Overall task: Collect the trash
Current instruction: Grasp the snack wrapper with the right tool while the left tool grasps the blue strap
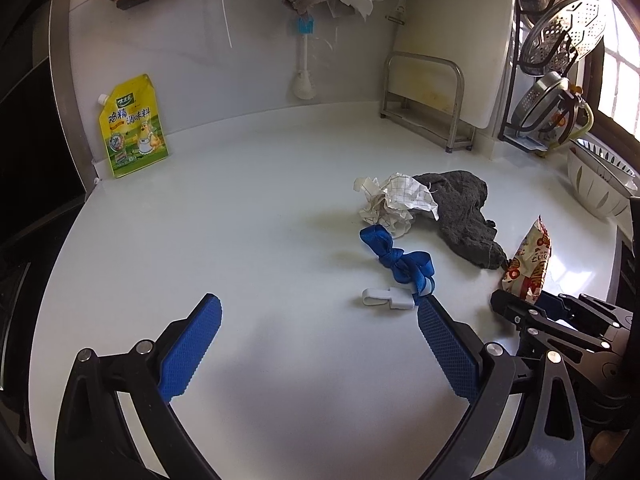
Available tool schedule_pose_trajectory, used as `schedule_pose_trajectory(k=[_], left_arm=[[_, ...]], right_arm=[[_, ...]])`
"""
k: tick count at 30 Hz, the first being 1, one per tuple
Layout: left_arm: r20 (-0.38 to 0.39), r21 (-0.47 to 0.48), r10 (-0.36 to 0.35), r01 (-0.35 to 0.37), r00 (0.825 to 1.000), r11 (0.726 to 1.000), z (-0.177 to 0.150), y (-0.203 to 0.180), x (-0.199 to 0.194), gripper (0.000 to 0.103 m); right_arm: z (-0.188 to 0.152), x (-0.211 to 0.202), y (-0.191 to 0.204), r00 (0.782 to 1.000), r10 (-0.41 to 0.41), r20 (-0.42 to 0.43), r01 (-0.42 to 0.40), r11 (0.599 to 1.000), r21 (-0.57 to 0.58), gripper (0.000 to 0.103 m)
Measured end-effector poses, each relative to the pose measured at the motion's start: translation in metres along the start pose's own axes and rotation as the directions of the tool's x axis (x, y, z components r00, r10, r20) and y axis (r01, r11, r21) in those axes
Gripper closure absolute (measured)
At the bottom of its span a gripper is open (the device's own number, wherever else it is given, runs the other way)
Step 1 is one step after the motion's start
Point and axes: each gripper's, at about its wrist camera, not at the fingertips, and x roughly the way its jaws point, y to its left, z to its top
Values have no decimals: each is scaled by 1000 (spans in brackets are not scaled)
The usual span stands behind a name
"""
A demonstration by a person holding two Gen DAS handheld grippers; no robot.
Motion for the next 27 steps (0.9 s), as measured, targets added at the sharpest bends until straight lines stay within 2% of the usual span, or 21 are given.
schedule_pose_trajectory(k=[8,15,23,27], left_arm=[[-24,4,-16,16,1000,1000,10,-15,9,6],[-67,10,-10,11,998,1000,20,-34,32,6],[-155,-1,-11,11,988,1000,28,-52,64,7],[-166,-1,5,-6,986,1000,29,-55,70,11]], right_arm=[[-1,-21,-7,995,13,94,-14,1000,6,82],[-4,-41,-33,987,41,156,-57,993,102,82],[-15,-46,-58,981,93,171,-127,971,203,82],[-18,-49,-64,975,125,181,-166,958,233,82]])
